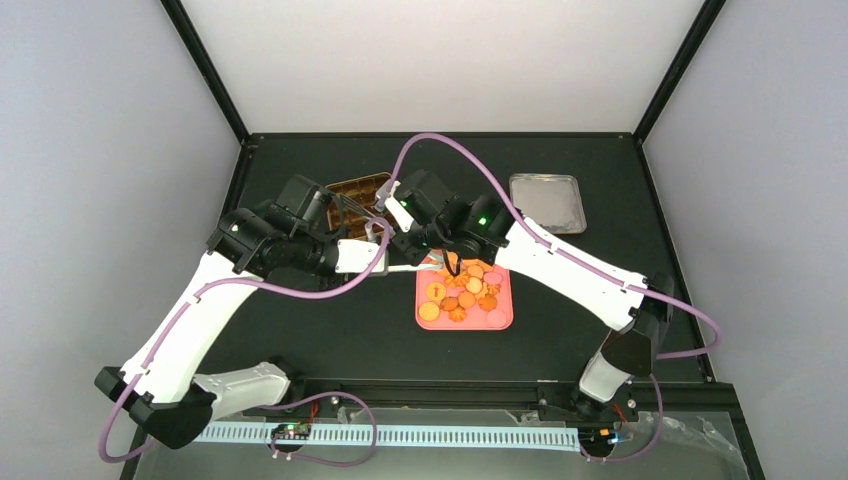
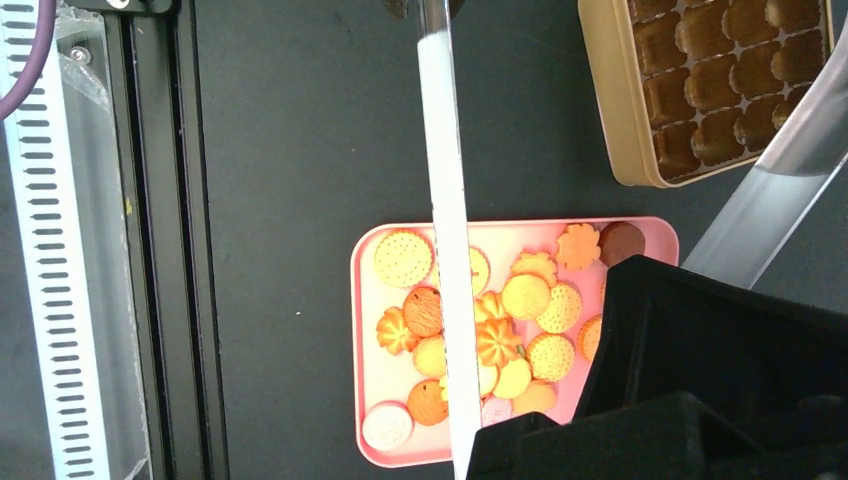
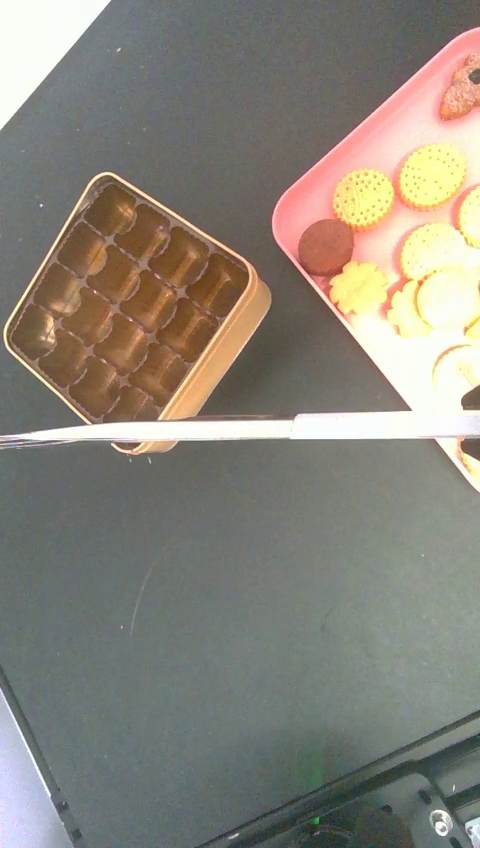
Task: Pack the cookies
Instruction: Pass from the right arm to the left
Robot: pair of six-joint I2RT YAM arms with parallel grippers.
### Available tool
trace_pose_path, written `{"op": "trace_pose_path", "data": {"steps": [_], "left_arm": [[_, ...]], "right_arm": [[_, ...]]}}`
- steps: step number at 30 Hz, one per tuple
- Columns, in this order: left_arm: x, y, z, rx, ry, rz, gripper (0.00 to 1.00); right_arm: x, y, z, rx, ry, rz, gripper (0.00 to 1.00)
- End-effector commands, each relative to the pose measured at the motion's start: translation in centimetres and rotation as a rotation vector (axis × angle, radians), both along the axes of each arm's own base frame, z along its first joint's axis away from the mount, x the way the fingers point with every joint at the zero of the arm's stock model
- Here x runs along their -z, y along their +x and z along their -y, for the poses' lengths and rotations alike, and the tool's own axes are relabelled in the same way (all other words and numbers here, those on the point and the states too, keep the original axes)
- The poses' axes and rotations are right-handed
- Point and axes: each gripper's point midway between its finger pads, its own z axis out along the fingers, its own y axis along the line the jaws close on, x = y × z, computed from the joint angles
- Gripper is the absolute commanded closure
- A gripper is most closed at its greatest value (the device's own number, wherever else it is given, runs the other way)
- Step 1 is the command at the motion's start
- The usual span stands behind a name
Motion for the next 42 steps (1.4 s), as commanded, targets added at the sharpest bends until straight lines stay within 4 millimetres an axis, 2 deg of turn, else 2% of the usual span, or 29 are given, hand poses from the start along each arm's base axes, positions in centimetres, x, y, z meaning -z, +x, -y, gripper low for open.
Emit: {"op": "trace_pose_path", "data": {"steps": [1,4,7,9,11,13,15,18,19,24,28,30,33,36,42], "left_arm": [[-3.8,-8.2,2.4,0.287,-0.258,-0.161,0.98],[-3.5,-7.2,2.6,0.249,-0.255,-0.125,0.98],[-3.2,-5.8,3.0,0.201,-0.256,-0.096,0.98],[-3.1,-5.0,3.4,0.167,-0.264,-0.100,0.99],[-3.1,-4.1,4.0,0.128,-0.284,-0.119,0.99],[-3.4,-3.4,4.8,0.093,-0.327,-0.159,0.99],[-4.1,-2.6,5.6,0.057,-0.382,-0.199,0.98],[-5.9,-0.9,6.4,-0.003,-0.479,-0.216,0.98],[-6.5,-0.3,6.6,-0.029,-0.508,-0.223,0.99],[-9.5,2.6,7.1,-0.159,-0.649,-0.296,0.98],[-12.0,3.2,7.5,-0.188,-0.766,-0.430,0.98],[-13.1,2.8,7.7,-0.169,-0.809,-0.482,0.98],[-13.8,2.4,7.9,-0.156,-0.845,-0.556,0.98],[-13.9,1.8,8.0,-0.137,-0.854,-0.604,0.98],[-13.4,1.5,7.5,-0.139,-0.858,-0.548,0.99]], "right_arm": [[-0.7,6.9,2.2,0.258,-0.005,0.154,0.99],[-1.8,5.3,0.9,0.173,0.074,0.107,0.98],[-4.0,3.7,0.3,0.100,0.186,0.090,0.82],[-5.8,2.7,0.3,0.059,0.263,0.086,0.67],[-7.4,2.0,0.7,0.032,0.332,0.079,0.59],[-9.3,1.4,1.8,0.021,0.404,0.090,0.47],[-10.6,1.2,3.3,0.028,0.474,0.095,0.30],[-13.2,0.9,6.0,0.043,0.612,0.109,0.05],[-13.9,0.8,7.0,0.047,0.653,0.118,0.01],[-16.9,-0.6,10.7,0.038,0.798,0.158,0.00],[-17.5,-2.0,12.3,0.006,0.896,0.171,0.00],[-16.7,-2.8,12.6,-0.022,0.935,0.167,0.00],[-16.9,-4.0,12.9,-0.075,1.000,0.184,0.00],[-17.4,-4.6,12.6,-0.127,1.037,0.191,0.00],[-18.8,-4.6,11.2,-0.215,1.092,0.174,0.00]]}}
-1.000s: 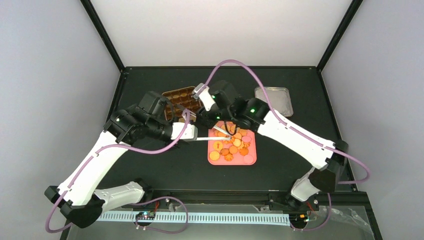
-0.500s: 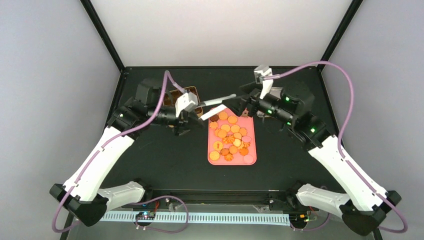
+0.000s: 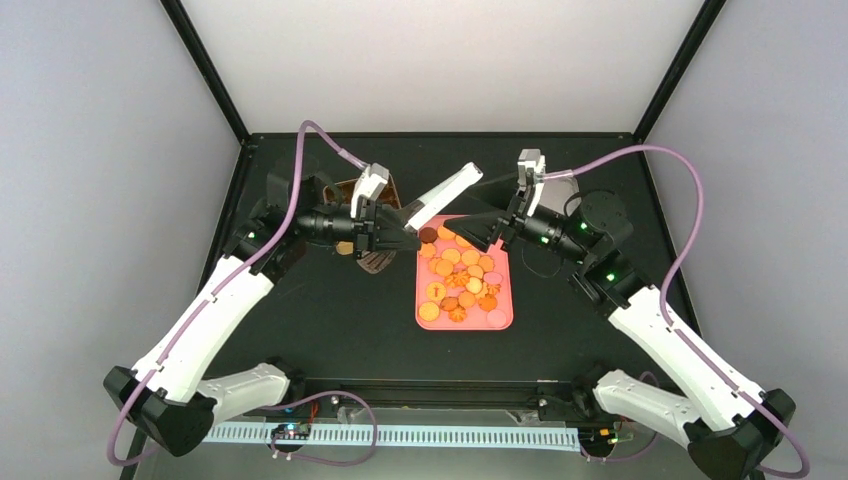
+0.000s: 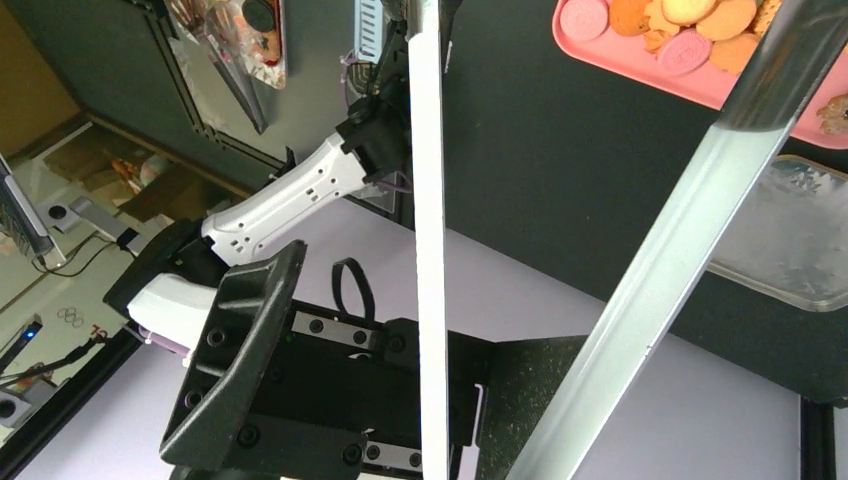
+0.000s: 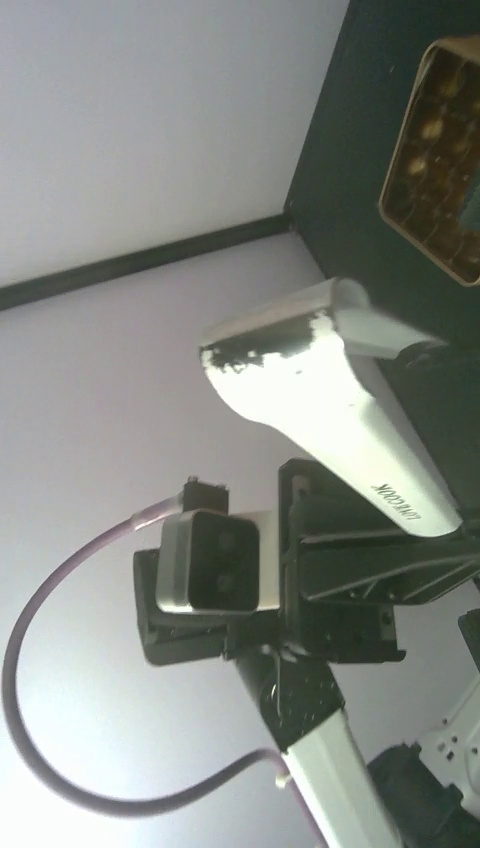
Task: Pack the cookies
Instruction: Pass from the right arm to the left, then pass from the left arm to the right
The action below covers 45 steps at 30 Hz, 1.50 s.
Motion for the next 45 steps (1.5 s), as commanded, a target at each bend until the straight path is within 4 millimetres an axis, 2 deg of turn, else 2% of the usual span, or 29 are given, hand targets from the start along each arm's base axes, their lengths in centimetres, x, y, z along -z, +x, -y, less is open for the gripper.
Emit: {"op": "trace_pose_path", "data": {"steps": [1,5,11,15,21,25,32,40,45], "left_arm": [[-1.9,-1.3,-0.6,0.020,-0.052,0.065,0.99],[-2.0,-1.3,-0.6,0.019,-0.048,0.091,0.98],[-2.9,-1.7,-0.8,0.029,-0.060,0.152,0.98],[-2.7,-1.6,-0.9,0.020,-0.050,0.168,0.98],[-2.4,-1.3,-0.9,0.004,-0.030,0.211,0.98],[-2.2,-1.1,-0.9,-0.003,-0.020,0.233,0.98],[-1.9,-0.8,-1.0,-0.012,0.000,0.267,0.98],[-1.5,-0.7,-1.0,-0.014,0.020,0.285,0.98],[-1.7,-0.6,-1.1,-0.019,0.019,0.289,0.99]], "right_arm": [[-3.7,-1.1,-0.6,-0.095,0.100,0.088,0.00],[-3.9,-0.9,-1.5,-0.151,0.114,0.067,0.01],[-3.7,-0.4,-2.6,-0.207,0.128,0.022,0.12],[-3.8,-0.8,-3.3,-0.271,0.122,0.020,0.18],[-2.8,-1.0,-4.3,-0.339,0.087,-0.012,0.23],[-2.1,-1.5,-4.9,-0.407,0.070,-0.030,0.33],[-1.8,-1.8,-5.6,-0.457,0.063,-0.038,0.33],[-0.7,-3.1,-6.9,-0.521,0.009,-0.027,0.33],[-0.3,-3.8,-7.2,-0.539,-0.010,-0.013,0.29]]}}
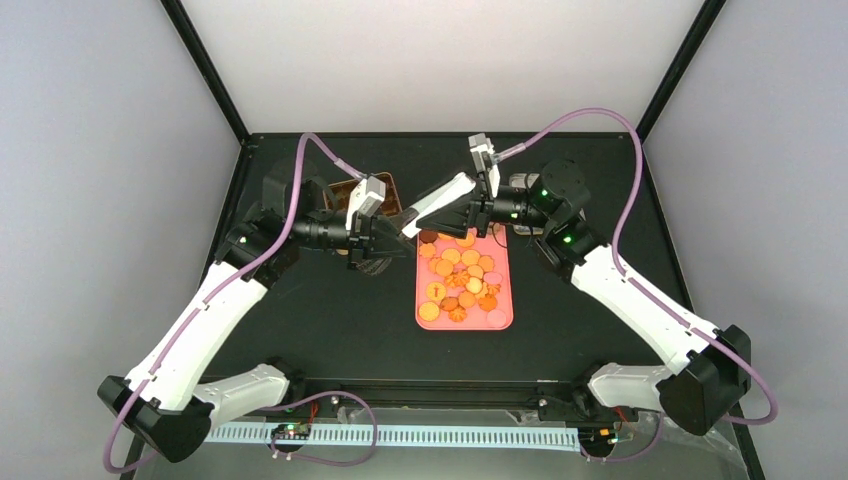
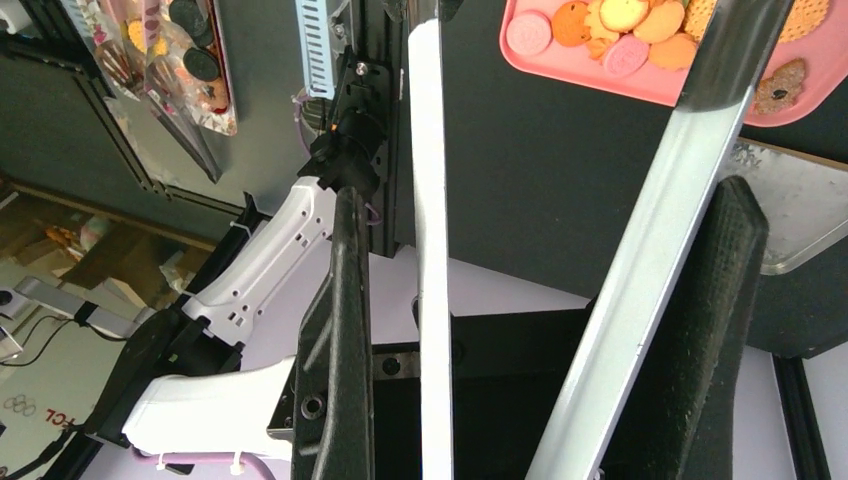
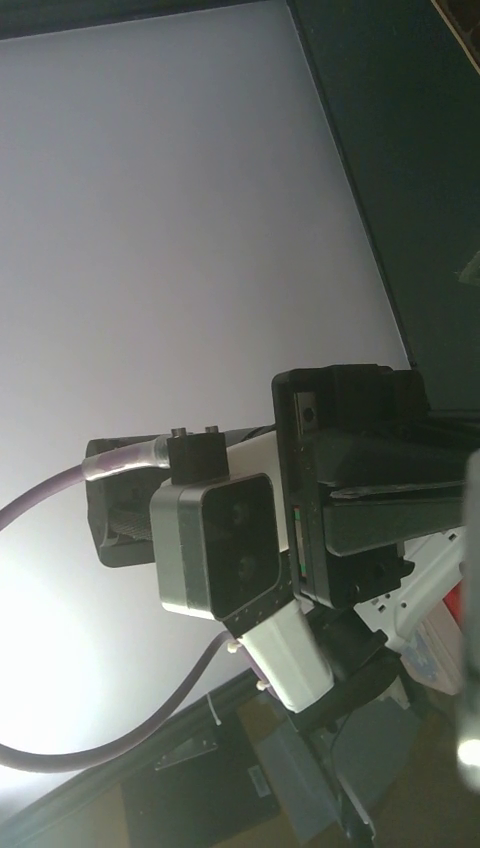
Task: Pack the cookies
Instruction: Pass from the left arm to the right
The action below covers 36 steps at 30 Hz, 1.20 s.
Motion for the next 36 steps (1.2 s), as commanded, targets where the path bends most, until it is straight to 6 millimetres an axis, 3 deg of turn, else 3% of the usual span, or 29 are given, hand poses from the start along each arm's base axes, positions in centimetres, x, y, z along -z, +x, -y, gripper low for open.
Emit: {"op": "trace_pose_path", "data": {"steps": [1,10,16,22,30,31,33,36], "left_arm": [[-2.4,0.5,-0.3,-0.039,-0.028,0.108,0.99],[-2.1,0.4,-0.4,-0.040,-0.025,0.092,0.98],[-1.3,0.4,-0.4,-0.040,-0.021,0.070,0.98],[-1.6,0.4,-0.5,-0.049,-0.020,0.079,0.98],[-1.6,0.2,-0.8,-0.040,-0.014,0.045,0.98],[-1.7,0.0,-0.8,-0.029,-0.010,0.046,0.95],[-2.2,-0.1,-1.0,-0.032,0.008,0.063,0.78],[-2.1,0.0,-1.6,-0.060,0.067,0.085,0.65]], "right_arm": [[0.2,-3.1,-1.0,-0.133,-0.033,0.029,0.29],[-0.1,-2.3,-1.3,-0.087,0.005,0.000,0.41],[-0.5,-2.7,-1.9,-0.093,0.039,0.000,0.42],[-1.3,-3.1,-1.6,-0.098,0.071,0.018,0.65],[-0.6,-3.5,-0.7,-0.061,0.081,0.031,0.67],[-0.3,-3.3,-0.7,-0.049,0.075,0.029,0.68],[0.3,-2.9,-0.5,-0.005,0.055,0.022,0.69],[1.5,-1.8,-0.2,0.084,0.003,0.025,0.72]]}}
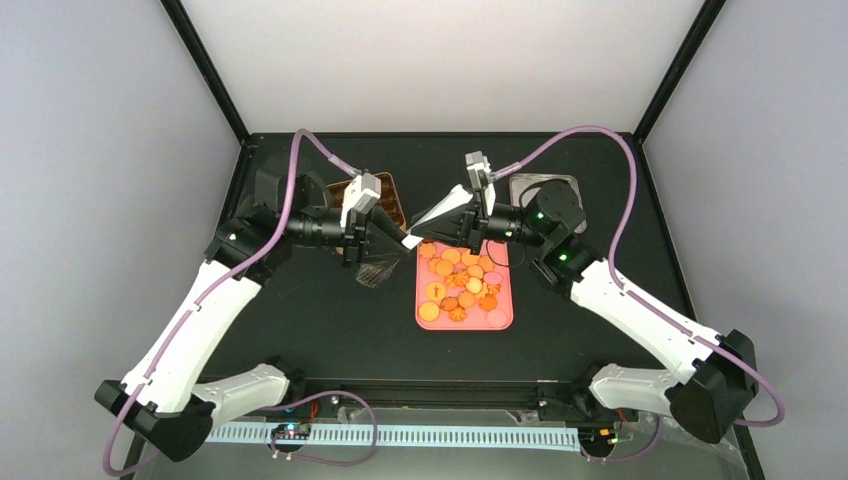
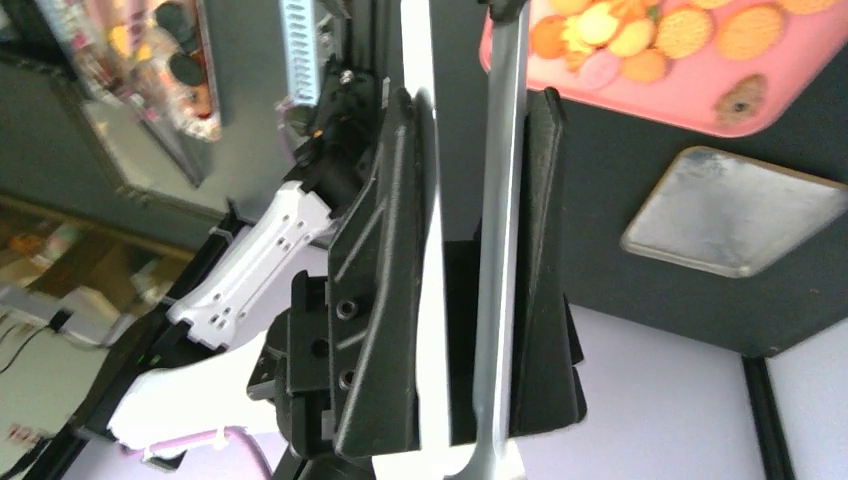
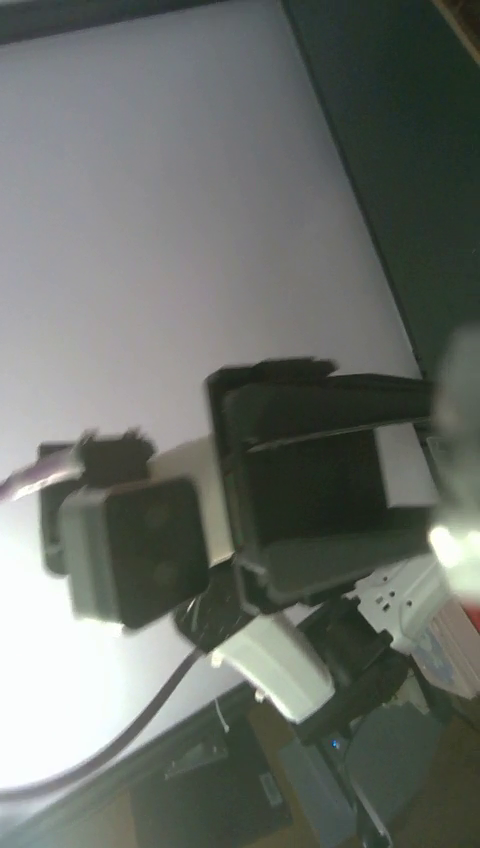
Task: Pack the cookies
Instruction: Pass from the left arm to the right, then move the packing box to the center of the board.
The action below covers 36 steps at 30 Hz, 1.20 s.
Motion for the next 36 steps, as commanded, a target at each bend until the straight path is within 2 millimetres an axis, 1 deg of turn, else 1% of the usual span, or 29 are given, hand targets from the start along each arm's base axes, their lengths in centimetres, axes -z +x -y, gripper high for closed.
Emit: {"op": "trace_pose_path", "data": {"steps": [1,3,4,6,8,10,12,13,14,15,16,17,19,20,21,23,27,31,33,36], "left_arm": [[-1.2,0.4,-1.3,-0.055,0.064,0.077,0.61],[-0.9,0.7,-2.1,-0.073,0.099,0.086,0.53],[-0.7,0.8,-2.5,-0.080,0.120,0.082,0.51],[-0.3,1.8,-3.5,-0.119,0.168,0.081,0.48],[0.7,3.7,-4.7,-0.187,0.227,0.078,0.47],[2.5,6.9,-6.5,-0.308,0.304,0.062,0.47],[4.9,10.6,-8.7,-0.451,0.385,0.036,0.48],[6.7,12.8,-10.2,-0.536,0.436,0.008,0.50],[8.2,14.6,-11.7,-0.616,0.476,-0.008,0.52],[10.4,16.7,-13.3,-0.683,0.521,-0.051,0.55],[12.2,18.4,-15.0,-0.747,0.550,-0.091,0.57],[13.5,19.9,-16.4,-0.798,0.572,-0.121,0.60],[16.2,22.5,-18.8,-0.869,0.600,-0.204,0.69],[17.3,23.5,-19.5,-0.891,0.613,-0.237,0.74],[18.6,24.4,-20.0,-0.908,0.629,-0.267,0.76],[20.2,25.8,-20.4,-0.922,0.645,-0.303,0.77],[22.8,27.7,-20.9,-0.965,0.660,-0.353,0.72],[26.0,28.0,-21.6,-0.995,0.696,-0.424,0.69],[27.1,27.9,-21.5,-0.992,0.701,-0.439,0.69],[28.4,27.9,-21.9,-1.005,0.725,-0.445,0.68]], "right_arm": [[0.9,0.4,0.7,0.098,-0.055,0.033,0.73],[1.6,0.8,1.1,0.147,-0.087,0.039,0.74],[1.8,1.2,1.4,0.180,-0.102,0.044,0.74],[2.3,1.5,2.0,0.228,-0.140,0.056,0.74],[2.9,1.8,2.5,0.274,-0.181,0.069,0.74],[3.3,2.2,3.3,0.328,-0.218,0.083,0.74],[3.9,2.7,4.3,0.392,-0.259,0.089,0.74],[4.0,2.8,4.7,0.420,-0.271,0.093,0.74],[4.0,3.0,5.2,0.447,-0.280,0.098,0.74],[4.0,3.1,5.6,0.470,-0.285,0.101,0.74],[3.9,3.1,6.0,0.493,-0.286,0.106,0.74],[3.8,3.2,6.4,0.513,-0.290,0.108,0.74],[3.7,3.3,7.0,0.549,-0.293,0.112,0.74],[3.6,3.4,7.3,0.565,-0.295,0.112,0.74],[3.6,3.5,7.6,0.580,-0.297,0.112,0.73],[3.7,3.7,8.0,0.603,-0.305,0.109,0.72],[3.7,4.1,8.6,0.647,-0.310,0.106,0.69],[3.8,4.7,9.1,0.693,-0.316,0.099,0.69],[3.7,4.9,9.4,0.713,-0.316,0.097,0.68],[3.8,5.1,9.7,0.734,-0.319,0.100,0.68]]}}
